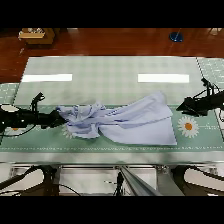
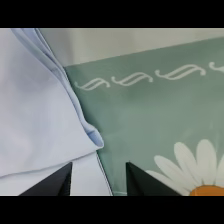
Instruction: Fold the shirts.
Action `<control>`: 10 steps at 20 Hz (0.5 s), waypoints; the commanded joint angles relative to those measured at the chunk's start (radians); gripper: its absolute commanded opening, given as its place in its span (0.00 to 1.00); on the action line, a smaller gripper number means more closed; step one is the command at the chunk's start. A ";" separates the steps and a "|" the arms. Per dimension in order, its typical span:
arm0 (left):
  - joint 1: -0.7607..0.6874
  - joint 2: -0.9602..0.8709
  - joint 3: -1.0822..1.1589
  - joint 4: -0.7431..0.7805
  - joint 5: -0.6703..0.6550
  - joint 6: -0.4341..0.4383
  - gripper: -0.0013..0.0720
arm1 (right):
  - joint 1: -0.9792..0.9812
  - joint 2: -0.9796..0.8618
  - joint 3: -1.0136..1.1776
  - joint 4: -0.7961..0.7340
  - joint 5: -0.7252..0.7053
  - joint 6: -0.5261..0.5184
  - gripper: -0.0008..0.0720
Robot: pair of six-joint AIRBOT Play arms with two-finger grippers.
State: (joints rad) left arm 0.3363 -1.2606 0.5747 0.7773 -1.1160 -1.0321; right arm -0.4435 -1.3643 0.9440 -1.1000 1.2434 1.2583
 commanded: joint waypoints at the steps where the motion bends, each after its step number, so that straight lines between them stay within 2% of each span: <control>1: 0.001 0.001 0.001 0.000 0.000 -0.001 0.05 | -0.022 -0.062 -0.001 0.052 0.042 -0.025 0.61; 6: 0.001 0.001 0.001 0.000 0.000 -0.001 0.05 | -0.022 -0.096 -0.034 0.098 -0.004 -0.026 0.60; 10: 0.001 0.001 0.001 0.000 0.000 -0.001 0.05 | -0.022 -0.098 -0.089 0.126 -0.059 -0.025 0.56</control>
State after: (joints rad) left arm 0.3363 -1.2606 0.5747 0.7769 -1.1164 -1.0336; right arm -0.4648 -1.4559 0.8871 -1.0016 1.2236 1.2339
